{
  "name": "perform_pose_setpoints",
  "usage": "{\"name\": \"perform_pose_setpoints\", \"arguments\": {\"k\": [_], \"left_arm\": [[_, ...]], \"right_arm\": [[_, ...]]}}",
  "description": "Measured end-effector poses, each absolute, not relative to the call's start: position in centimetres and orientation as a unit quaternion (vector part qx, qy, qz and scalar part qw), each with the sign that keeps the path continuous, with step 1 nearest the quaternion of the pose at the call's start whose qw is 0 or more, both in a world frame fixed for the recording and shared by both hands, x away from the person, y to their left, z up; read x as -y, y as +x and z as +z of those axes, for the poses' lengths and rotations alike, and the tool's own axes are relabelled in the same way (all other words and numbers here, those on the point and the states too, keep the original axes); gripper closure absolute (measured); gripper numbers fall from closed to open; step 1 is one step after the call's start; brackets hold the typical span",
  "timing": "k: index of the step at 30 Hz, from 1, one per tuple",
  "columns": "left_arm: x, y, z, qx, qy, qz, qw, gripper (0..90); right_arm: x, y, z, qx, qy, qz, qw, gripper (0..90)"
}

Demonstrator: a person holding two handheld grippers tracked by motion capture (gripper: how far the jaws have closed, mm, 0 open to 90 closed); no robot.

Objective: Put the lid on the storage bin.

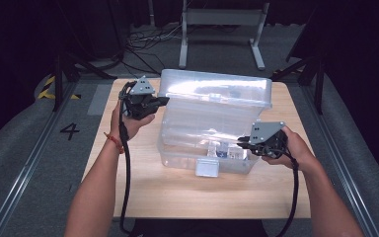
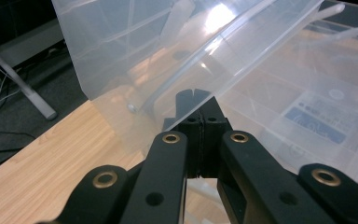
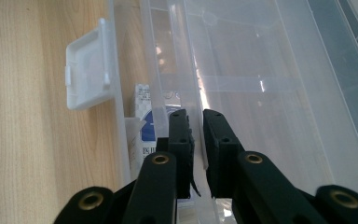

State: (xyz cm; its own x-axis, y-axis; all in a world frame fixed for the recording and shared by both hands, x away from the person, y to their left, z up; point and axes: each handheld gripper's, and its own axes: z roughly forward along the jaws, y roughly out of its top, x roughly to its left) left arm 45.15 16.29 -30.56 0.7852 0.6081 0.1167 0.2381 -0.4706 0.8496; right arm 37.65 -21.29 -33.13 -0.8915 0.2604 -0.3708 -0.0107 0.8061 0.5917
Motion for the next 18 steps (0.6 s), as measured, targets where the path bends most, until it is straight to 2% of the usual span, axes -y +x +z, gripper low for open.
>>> {"name": "perform_pose_setpoints", "arguments": {"k": [18], "left_arm": [[-16.5,43.3,-31.8,-0.229,0.844,0.207,0.440,89.7]], "right_arm": [[23.5,36.0,-34.0,-0.913,0.087,0.317,0.241,83.4]]}}
